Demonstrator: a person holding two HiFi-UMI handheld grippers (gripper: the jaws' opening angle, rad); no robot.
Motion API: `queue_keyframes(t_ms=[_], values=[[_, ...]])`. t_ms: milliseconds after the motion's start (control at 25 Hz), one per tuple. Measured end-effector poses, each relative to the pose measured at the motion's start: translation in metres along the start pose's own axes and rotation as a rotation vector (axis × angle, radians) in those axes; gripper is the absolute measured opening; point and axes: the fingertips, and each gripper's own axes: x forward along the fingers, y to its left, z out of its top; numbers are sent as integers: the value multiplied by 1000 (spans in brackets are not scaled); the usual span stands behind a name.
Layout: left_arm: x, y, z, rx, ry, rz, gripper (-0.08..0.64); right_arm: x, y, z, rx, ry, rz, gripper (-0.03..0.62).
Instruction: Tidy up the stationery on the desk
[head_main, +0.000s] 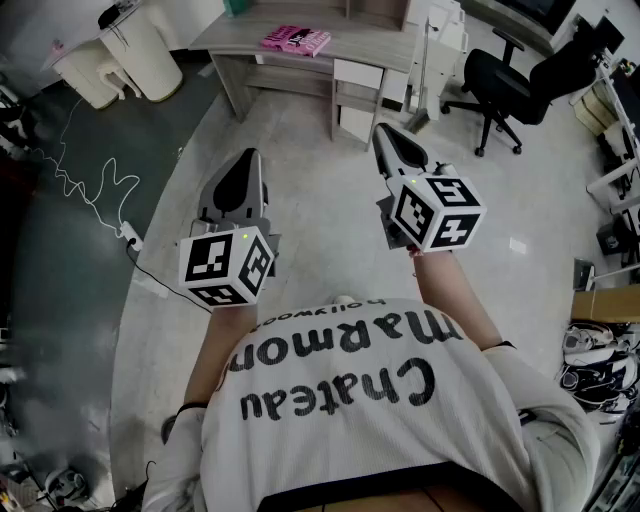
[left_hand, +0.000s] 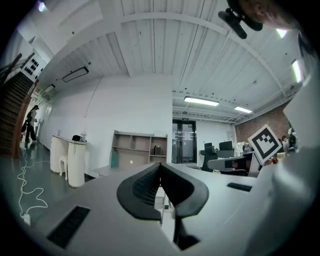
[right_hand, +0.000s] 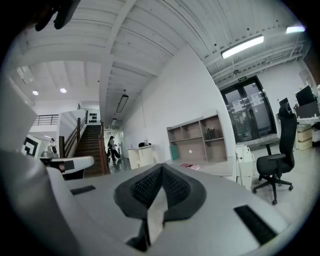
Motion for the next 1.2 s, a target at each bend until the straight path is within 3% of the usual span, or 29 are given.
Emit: queue_keyframes(t_ms=[600, 1200], values=[[34, 4, -19, -10, -16, 46, 15, 30, -36, -5, 18, -12, 40, 12], [49, 20, -62, -59, 63, 43, 15, 54, -46, -45, 32, 79, 54, 12]])
